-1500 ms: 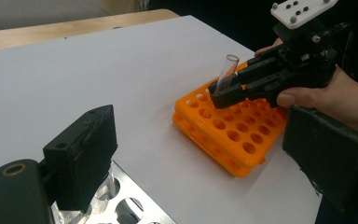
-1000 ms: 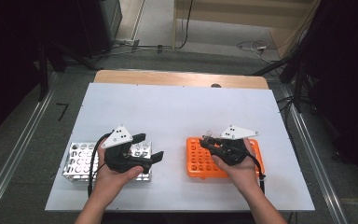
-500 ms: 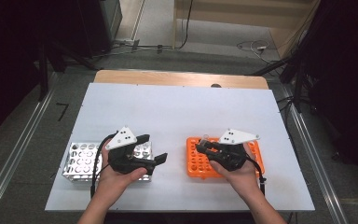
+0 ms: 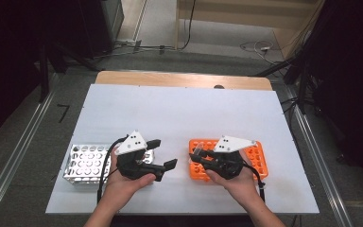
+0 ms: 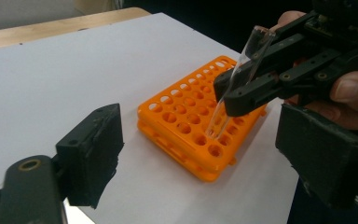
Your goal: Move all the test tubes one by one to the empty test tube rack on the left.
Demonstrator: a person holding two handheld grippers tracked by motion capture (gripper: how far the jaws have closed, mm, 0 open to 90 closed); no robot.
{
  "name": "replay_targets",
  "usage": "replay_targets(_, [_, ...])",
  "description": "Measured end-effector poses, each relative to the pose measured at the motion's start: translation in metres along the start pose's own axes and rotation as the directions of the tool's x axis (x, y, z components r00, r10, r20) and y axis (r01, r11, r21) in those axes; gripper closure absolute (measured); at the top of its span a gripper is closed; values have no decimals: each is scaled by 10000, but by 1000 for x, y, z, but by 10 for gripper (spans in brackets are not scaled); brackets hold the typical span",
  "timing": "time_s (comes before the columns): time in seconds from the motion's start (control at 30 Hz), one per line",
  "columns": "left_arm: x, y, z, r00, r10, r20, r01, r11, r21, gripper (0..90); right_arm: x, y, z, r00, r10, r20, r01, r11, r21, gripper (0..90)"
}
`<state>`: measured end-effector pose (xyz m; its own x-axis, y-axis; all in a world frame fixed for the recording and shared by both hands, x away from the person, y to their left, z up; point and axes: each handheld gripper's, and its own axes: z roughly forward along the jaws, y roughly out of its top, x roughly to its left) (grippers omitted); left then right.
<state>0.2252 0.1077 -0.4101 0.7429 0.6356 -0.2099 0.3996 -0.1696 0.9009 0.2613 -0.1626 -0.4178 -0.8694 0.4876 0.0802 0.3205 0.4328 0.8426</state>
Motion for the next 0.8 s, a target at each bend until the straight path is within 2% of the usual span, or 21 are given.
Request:
replay_targets(0.2, [-7, 0, 3, 9990, 292, 344, -286, 9994, -190, 296, 8, 0, 7, 9995, -116, -308, 121, 9998, 144, 736])
replay_targets(0.47, [-18, 1, 5, 9944, 696, 790, -663, 9969, -433, 475, 21, 1, 16, 9967, -442, -683, 467, 9983, 350, 736])
replay_targets(0.8, [-26, 1, 11, 9916, 946, 877, -923, 9953, -297, 638, 36, 4, 22, 9913, -675, -1127, 733, 9961, 482, 736])
